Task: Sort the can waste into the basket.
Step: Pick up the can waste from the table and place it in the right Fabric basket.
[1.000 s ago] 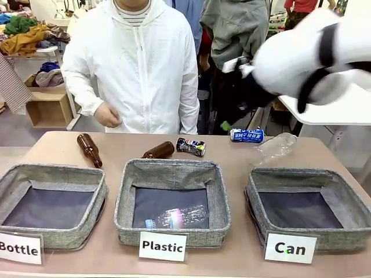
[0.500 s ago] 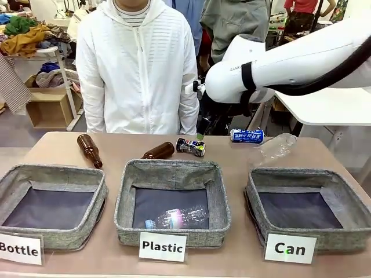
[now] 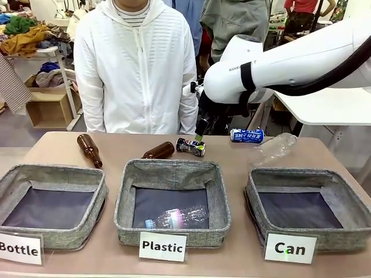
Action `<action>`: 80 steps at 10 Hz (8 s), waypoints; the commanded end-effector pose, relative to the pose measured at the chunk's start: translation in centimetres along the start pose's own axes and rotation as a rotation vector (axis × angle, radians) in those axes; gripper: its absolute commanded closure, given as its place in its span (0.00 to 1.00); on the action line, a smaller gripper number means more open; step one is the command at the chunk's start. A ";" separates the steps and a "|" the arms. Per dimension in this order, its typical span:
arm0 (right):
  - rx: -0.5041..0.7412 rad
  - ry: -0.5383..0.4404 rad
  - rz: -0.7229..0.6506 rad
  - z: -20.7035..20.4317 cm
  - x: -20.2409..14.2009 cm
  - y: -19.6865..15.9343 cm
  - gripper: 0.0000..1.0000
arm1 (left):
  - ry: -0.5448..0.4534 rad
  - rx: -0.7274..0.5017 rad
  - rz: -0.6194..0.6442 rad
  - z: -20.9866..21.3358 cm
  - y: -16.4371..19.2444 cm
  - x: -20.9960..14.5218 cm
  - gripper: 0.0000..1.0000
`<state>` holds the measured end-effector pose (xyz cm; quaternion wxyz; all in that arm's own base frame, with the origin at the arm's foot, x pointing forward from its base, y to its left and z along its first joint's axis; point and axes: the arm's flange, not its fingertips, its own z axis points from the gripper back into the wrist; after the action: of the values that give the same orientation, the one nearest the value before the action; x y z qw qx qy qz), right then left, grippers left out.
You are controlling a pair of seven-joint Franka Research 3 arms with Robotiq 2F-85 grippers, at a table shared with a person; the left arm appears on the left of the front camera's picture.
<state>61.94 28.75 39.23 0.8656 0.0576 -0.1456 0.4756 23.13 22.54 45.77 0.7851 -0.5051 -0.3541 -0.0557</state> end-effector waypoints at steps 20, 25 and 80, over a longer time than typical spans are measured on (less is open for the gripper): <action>-0.015 0.074 0.116 -13.2 2.6 -5.4 0.00 | -0.019 -0.015 -0.025 0.1 -0.1 0.2 0.00; -0.040 0.089 0.140 -12.0 2.1 -5.2 0.00 | -0.019 -0.015 -0.025 0.1 -0.1 0.2 0.00; 0.113 0.130 0.018 -12.7 3.3 -2.2 0.00 | 0.066 -0.109 -0.067 5.0 -5.1 0.5 0.00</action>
<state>68.35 33.50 28.23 0.8574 0.0689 -0.0711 0.5051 18.35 24.44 50.57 0.7706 -0.5238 -0.3422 -0.1214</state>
